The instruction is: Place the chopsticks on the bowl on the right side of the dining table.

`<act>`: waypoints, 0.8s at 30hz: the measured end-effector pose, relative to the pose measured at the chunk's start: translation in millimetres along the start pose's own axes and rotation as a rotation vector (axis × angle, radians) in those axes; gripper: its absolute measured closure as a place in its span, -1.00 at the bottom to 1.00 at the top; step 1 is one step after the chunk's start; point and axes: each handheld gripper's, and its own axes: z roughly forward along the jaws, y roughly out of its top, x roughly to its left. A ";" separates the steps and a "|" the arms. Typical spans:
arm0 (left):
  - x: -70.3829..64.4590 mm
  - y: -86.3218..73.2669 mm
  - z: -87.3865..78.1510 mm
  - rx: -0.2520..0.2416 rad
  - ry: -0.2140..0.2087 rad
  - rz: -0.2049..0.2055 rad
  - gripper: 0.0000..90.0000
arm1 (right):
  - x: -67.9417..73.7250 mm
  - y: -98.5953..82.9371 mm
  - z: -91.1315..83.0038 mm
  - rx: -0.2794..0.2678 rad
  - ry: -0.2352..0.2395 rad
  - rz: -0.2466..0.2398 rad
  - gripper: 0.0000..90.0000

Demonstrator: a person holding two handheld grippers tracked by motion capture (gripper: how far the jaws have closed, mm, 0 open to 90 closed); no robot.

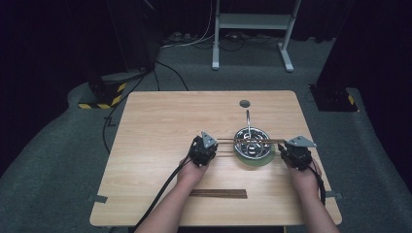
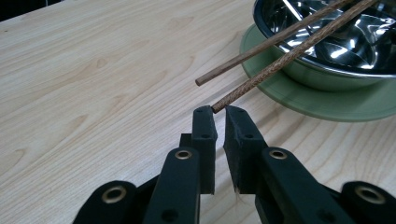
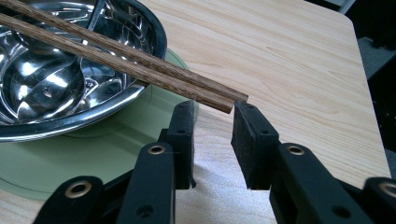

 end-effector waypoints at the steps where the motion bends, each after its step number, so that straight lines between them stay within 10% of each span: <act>1: -1.4 0.1 2.1 -0.019 0.000 -0.023 0.81 | -0.2 0.0 0.0 0.000 -0.001 -0.002 0.53; 24: -5.3 2.9 9.8 -0.037 0.024 -0.013 0.88 | -3.6 -0.4 0.0 0.002 -0.013 0.015 0.56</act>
